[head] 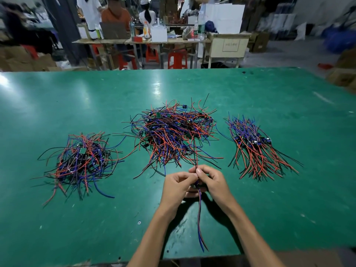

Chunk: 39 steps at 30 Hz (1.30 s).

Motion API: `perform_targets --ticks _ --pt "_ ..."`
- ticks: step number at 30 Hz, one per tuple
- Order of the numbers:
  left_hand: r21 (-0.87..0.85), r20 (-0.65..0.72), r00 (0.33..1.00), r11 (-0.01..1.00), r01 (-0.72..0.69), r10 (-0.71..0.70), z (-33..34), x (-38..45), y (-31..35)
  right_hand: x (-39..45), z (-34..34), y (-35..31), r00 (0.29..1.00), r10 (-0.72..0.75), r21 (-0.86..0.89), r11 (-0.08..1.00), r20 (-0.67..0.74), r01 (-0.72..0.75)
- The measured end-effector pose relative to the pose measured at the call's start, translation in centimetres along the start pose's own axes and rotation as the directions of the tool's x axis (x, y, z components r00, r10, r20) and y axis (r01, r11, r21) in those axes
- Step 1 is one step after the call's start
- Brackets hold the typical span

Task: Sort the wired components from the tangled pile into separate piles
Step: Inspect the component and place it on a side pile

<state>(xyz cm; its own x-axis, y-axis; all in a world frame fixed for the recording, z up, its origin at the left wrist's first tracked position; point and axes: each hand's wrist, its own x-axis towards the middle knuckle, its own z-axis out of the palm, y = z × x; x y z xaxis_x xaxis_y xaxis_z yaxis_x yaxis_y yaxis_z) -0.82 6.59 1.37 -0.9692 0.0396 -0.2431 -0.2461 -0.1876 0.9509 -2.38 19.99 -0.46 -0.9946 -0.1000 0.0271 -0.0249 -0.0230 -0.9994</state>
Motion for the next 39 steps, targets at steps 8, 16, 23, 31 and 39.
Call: perform_targets --ticks 8,16,23,31,39 --pt "0.037 0.101 0.995 0.999 -0.032 0.028 -0.3 0.2 -0.3 0.3 0.6 -0.3 0.997 0.056 0.012 0.998 -0.057 -0.056" --pt "0.096 0.268 0.963 0.995 -0.011 -0.015 -1.2 0.0 0.0 1.1 0.2 -0.3 0.96 0.009 0.069 0.998 -0.279 0.01" --pt "0.205 0.418 0.907 0.978 -0.039 -0.051 -1.7 -0.9 0.6 1.4 -0.8 -1.0 0.896 0.158 0.288 0.957 -0.415 -0.035" --pt "0.086 0.359 0.933 0.996 -0.027 -0.006 -1.7 -0.6 0.2 2.1 -1.4 -0.9 0.871 0.26 0.412 0.908 -0.417 -0.073" --pt "-0.508 -0.01 0.998 0.86 -0.052 0.054 -2.1 0.9 -0.3 0.3 0.5 1.2 0.973 -0.215 -0.438 0.885 -0.078 0.161"
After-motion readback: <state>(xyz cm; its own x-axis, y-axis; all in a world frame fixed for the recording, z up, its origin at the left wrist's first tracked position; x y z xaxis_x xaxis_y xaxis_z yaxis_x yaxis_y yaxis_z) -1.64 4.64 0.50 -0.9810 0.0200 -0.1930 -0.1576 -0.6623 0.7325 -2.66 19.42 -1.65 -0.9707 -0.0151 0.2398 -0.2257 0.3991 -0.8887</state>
